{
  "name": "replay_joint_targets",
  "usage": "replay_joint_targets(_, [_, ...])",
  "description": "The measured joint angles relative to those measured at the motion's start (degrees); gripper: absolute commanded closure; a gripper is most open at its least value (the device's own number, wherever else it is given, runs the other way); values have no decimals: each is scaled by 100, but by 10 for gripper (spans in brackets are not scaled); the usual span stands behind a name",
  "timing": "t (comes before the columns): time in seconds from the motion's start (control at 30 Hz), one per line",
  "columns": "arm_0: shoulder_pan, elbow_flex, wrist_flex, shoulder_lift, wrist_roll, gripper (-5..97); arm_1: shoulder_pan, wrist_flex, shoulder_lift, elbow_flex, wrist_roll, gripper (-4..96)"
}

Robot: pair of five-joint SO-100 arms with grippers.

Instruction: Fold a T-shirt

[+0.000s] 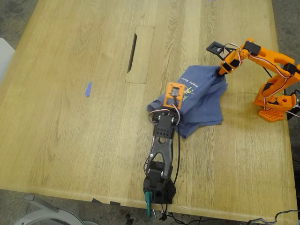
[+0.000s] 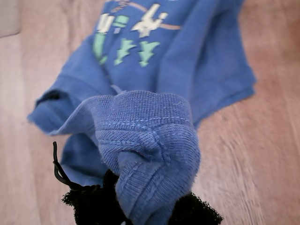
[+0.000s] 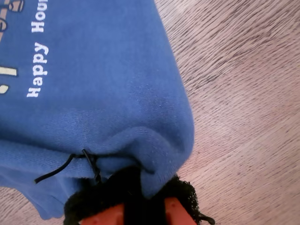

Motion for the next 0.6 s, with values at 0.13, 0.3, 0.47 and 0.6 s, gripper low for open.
replay_joint_targets(0.13, [756,114,0,-44,-53,918,-149,-114,422,615,18,914])
replay_joint_targets(0.3, [1459,431,-185,-141,-123,918,-334,-185,896,1213,35,914])
replay_joint_targets(0.47, [2039,457,-492,-527,-193,918,-527,-185,1345,1723,70,914])
replay_joint_targets(0.6, [2329,536,-659,-703,-211,918,-624,-185,1740,2136,105,914])
